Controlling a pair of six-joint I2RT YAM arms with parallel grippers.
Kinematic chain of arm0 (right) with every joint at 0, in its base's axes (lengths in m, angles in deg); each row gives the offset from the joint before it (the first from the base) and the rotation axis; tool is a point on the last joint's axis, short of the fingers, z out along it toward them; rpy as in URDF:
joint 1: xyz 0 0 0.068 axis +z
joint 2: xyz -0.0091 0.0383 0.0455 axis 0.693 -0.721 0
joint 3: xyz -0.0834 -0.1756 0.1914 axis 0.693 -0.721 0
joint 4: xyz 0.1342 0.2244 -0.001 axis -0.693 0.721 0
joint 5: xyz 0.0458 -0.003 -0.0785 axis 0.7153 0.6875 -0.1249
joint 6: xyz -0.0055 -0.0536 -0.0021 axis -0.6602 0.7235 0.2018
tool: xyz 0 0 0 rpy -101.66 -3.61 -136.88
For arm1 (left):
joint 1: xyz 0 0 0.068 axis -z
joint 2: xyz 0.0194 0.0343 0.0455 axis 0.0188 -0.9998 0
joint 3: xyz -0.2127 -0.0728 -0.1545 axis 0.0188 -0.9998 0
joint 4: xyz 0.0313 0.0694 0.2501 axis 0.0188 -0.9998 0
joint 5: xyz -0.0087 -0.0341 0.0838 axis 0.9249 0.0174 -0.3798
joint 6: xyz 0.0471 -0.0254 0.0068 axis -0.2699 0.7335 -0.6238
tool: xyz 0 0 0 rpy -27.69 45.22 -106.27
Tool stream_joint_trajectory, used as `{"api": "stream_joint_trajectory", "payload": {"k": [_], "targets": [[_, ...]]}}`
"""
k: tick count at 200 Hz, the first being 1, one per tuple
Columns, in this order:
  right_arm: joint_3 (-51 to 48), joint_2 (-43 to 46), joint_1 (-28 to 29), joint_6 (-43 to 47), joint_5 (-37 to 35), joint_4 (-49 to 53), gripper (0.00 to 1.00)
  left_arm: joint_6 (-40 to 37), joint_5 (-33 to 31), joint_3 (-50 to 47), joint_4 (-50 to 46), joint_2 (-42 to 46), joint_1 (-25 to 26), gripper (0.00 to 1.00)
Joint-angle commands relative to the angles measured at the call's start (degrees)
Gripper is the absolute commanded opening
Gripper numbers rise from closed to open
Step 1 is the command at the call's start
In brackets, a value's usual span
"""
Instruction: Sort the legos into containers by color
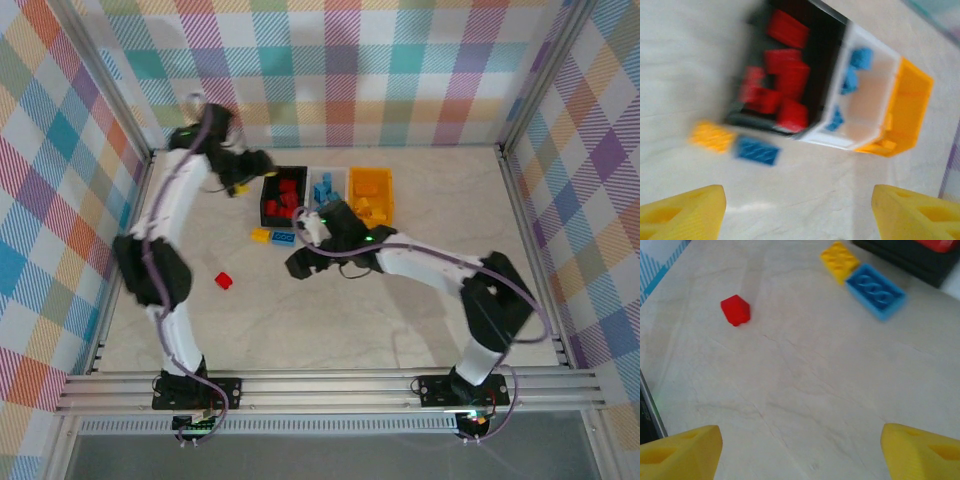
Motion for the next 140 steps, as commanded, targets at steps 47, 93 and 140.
{"api": "stream_joint_trajectory", "payload": {"k": [47, 93, 140], "targets": [[28.4, -25.0, 7.3, 4.0, 3.9, 4.0, 0.84, -2.4, -17.7, -31.1, -5.7, 28.8, -7.2, 0.93], [41.7, -35.2, 8.9, 7.7, 2.2, 9.5, 0.86, 0.1, -25.8, -36.4, -10.2, 35.3, -7.5, 1.0], [45.9, -41.1, 9.7, 9.3, 1.0, 7.8, 0.86, 3.6, -28.0, -39.1, -13.1, 38.4, -7.6, 1.0]]}}
